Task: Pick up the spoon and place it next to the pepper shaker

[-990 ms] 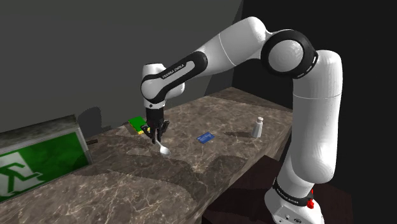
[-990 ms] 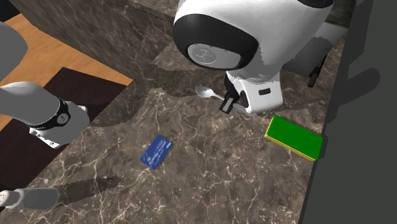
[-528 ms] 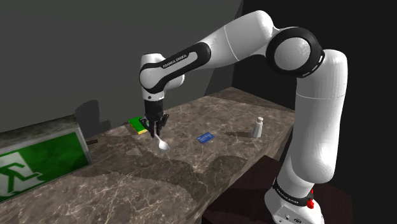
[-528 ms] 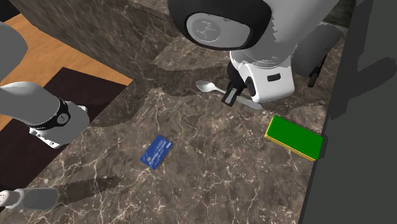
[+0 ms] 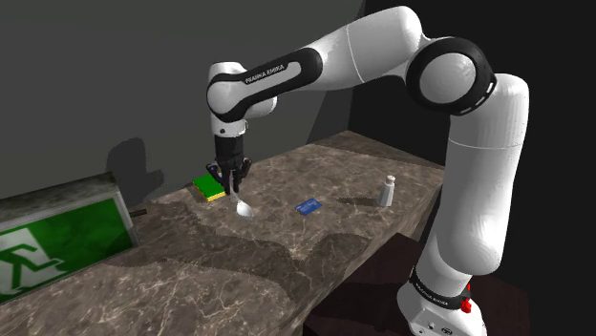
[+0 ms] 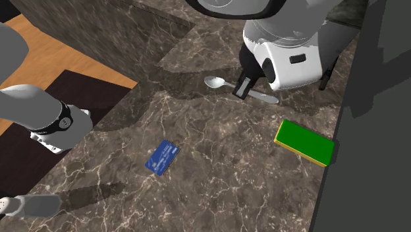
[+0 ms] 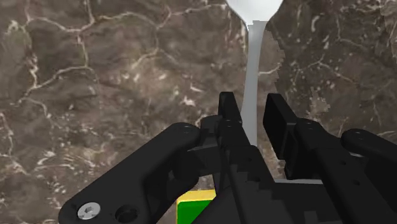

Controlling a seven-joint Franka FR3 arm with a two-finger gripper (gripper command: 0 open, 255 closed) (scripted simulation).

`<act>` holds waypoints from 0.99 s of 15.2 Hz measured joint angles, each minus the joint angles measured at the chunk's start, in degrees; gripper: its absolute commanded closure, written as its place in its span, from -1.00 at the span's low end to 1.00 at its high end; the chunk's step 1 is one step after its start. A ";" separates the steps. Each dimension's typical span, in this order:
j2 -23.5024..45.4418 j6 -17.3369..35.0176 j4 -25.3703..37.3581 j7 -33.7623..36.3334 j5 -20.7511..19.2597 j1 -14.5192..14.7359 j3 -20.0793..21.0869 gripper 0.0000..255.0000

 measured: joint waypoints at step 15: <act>-2.58 -9.94 7.39 1.03 -0.04 -0.49 -0.20 1.00</act>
